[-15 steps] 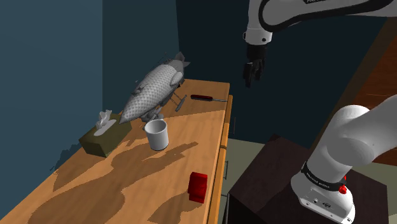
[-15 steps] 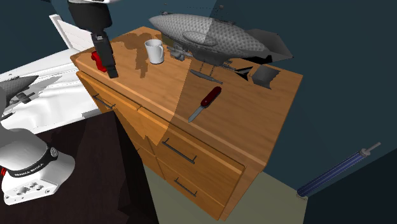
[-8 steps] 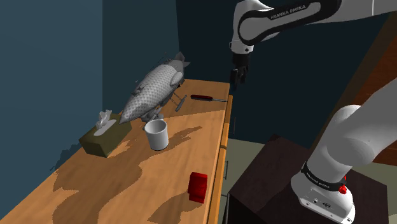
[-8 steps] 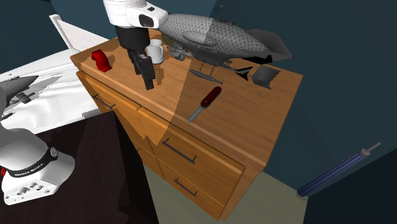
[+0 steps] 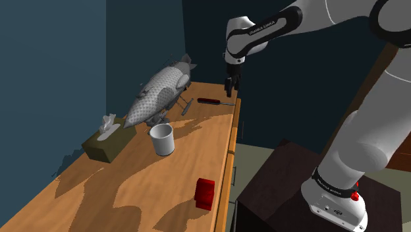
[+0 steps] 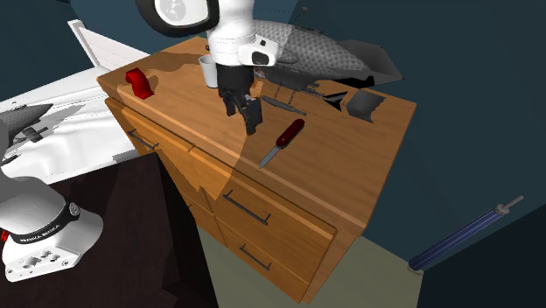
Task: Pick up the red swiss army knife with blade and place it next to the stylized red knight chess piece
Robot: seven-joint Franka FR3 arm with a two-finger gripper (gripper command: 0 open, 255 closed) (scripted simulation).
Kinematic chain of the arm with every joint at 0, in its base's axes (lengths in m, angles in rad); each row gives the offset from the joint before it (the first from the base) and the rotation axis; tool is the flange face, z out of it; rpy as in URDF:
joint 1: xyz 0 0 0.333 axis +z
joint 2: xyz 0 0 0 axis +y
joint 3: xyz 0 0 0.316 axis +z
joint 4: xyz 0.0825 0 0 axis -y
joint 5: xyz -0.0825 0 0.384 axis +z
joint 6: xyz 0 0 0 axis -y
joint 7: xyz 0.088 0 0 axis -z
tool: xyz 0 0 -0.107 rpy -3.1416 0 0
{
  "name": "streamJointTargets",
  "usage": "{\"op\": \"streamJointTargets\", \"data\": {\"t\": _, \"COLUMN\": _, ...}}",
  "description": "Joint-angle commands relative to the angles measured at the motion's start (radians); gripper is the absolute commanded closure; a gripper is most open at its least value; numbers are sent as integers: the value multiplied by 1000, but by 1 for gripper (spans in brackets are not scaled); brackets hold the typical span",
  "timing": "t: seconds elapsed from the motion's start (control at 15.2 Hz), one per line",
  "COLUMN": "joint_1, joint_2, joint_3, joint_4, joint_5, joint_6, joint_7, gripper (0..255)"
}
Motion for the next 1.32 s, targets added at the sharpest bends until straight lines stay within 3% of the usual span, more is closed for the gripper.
{"op": "streamJointTargets", "data": {"t": 0.0, "joint_1": -2, "joint_2": 74, "joint_3": -5, "joint_4": 55, "joint_5": 15, "joint_6": 24, "joint_7": -37, "gripper": 0}}
{"op": "streamJointTargets", "data": {"t": 0.53, "joint_1": -26, "joint_2": 373, "joint_3": 3, "joint_4": 316, "joint_5": 80, "joint_6": 74, "joint_7": -157, "gripper": 0}}
{"op": "streamJointTargets", "data": {"t": 1.25, "joint_1": -29, "joint_2": 419, "joint_3": 8, "joint_4": 274, "joint_5": 89, "joint_6": 161, "joint_7": -163, "gripper": 0}}
